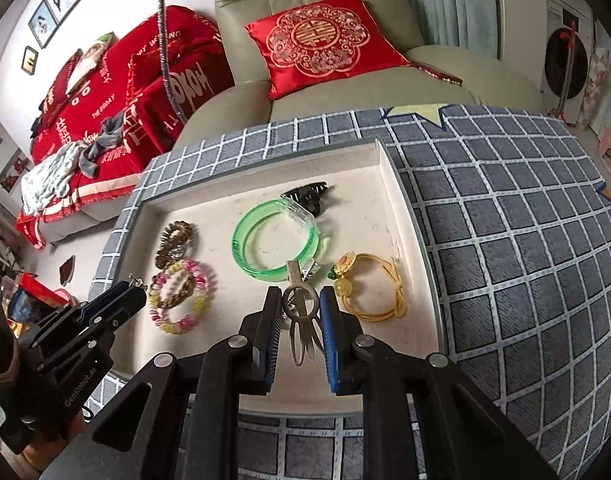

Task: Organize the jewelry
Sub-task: 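Carry the heart pendant over the tray with the left gripper while the right releases the tassel clip inside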

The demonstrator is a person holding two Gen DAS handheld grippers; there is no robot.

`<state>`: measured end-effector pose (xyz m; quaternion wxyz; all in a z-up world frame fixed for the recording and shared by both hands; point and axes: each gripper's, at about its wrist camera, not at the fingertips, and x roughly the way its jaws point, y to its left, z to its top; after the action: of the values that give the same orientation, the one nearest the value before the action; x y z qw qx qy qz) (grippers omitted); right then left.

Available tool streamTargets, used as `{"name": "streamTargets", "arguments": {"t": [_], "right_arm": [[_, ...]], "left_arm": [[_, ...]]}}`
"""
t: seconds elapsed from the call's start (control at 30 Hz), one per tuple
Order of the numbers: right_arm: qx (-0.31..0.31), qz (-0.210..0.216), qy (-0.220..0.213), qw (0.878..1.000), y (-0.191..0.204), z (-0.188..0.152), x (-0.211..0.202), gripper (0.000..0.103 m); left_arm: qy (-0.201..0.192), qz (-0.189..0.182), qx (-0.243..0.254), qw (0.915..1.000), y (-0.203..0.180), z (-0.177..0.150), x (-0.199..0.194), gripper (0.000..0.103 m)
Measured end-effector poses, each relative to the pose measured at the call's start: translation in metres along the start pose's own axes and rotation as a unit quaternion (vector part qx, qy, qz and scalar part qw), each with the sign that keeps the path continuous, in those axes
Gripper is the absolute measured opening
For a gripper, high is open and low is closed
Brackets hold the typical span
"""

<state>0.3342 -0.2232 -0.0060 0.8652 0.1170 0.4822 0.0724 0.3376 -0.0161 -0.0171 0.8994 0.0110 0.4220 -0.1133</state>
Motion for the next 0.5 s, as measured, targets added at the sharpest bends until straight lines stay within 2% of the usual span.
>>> {"name": "streamTargets", "arguments": {"t": [0.23,0.5], "right_arm": [[-0.004,-0.010,0.010,1.000,-0.004,-0.003,0.016,0.021],[-0.003,-0.020,0.023,1.000,-0.006,-0.010,0.033,0.021]], "left_arm": [[0.021,0.002,0.003,0.9998,-0.002,-0.004,0.017,0.032],[0.022,0.018,0.026,0.9992,-0.012,-0.008,0.023,0.032]]}}
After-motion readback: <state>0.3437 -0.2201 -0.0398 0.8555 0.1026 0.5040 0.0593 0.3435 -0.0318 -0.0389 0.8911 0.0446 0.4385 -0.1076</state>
